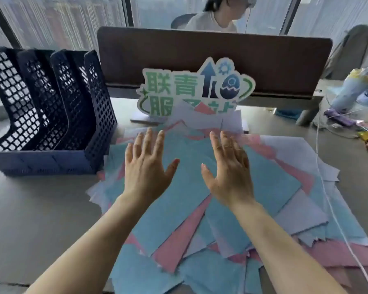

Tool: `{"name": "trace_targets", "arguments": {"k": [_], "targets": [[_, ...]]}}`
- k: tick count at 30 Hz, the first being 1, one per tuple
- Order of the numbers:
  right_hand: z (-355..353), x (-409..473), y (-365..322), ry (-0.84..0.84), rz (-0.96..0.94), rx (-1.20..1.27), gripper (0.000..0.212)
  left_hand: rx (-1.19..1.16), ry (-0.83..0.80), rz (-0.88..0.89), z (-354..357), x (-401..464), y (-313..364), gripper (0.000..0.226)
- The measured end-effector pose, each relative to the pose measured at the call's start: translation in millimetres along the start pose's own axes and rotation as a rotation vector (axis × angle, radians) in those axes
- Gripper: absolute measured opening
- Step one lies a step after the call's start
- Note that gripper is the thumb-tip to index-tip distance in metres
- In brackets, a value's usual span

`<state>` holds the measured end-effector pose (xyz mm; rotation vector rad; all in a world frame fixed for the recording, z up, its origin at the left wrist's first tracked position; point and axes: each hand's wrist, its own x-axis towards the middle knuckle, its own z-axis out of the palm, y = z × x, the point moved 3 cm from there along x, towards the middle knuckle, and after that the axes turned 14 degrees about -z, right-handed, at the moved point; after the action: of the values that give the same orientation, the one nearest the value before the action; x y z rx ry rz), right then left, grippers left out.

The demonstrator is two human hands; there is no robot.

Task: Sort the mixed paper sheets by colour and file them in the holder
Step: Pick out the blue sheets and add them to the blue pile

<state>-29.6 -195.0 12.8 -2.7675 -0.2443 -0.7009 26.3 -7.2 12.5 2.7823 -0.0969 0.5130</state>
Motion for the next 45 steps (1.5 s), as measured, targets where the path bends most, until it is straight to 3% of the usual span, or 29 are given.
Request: {"name": "trace_targets", "arguments": {"k": [5,10,17,20,22,27,29,33,37,39,43,45], "targets": [[28.7,-46.8,-4.7,-0.192,0.075,-0.042,0.084,0.027,-0.171,-0.124,24.6,-28.3,-37.7,0.086],[36.2,-74.7,-0.5,-0.501,0.251,-0.074,0.093,0.088,-0.43,-0.27,40.1,-34.3,-65.0,0.096],[22.4,-85.0,1.0,-0.738,0.34,-0.052,0.094,0.077,-0.538,-0.347,41.7,-20.3,-81.0,0.118],[23.0,-83.8,0.1,-0.748,0.333,-0.083,0.079,0.092,-0.514,-0.386,35.4,-11.6,-83.7,0.121],[21.0,-82.9,-0.3,-0.731,0.316,-0.102,0.072,0.101,-0.453,-0.415,31.5,-7.3,-87.0,0.11],[3.9,-79.9,-1.9,-0.593,0.227,-0.172,0.032,-0.098,-0.16,-0.372,16.5,-10.0,-93.5,0.022],[-9.9,-77.5,4.7,-0.525,0.297,-0.237,0.027,-0.207,-0.117,-0.421,10.7,-15.3,-99.0,0.011],[-39.5,-70.6,31.0,-0.207,0.492,-0.214,0.023,-0.45,-0.214,-0.569,3.6,-22.6,-112.8,0.009],[-48.3,-56.5,14.8,0.082,0.306,-0.218,0.022,-0.634,-0.4,-0.658,7.3,-33.4,-115.8,0.011],[-39.7,-50.5,-7.7,0.045,0.17,-0.176,0.033,-0.695,-0.513,-0.689,16.3,-39.4,-115.9,0.007],[0.4,-56.3,-51.0,-0.329,-0.049,-0.016,0.041,-1.048,-0.698,-0.858,25.0,-53.7,-106.6,0.013],[14.6,-64.1,-65.0,-0.508,-0.13,0.031,0.042,-1.231,-0.829,-0.98,25.7,-56.4,-103.1,0.043]]}}
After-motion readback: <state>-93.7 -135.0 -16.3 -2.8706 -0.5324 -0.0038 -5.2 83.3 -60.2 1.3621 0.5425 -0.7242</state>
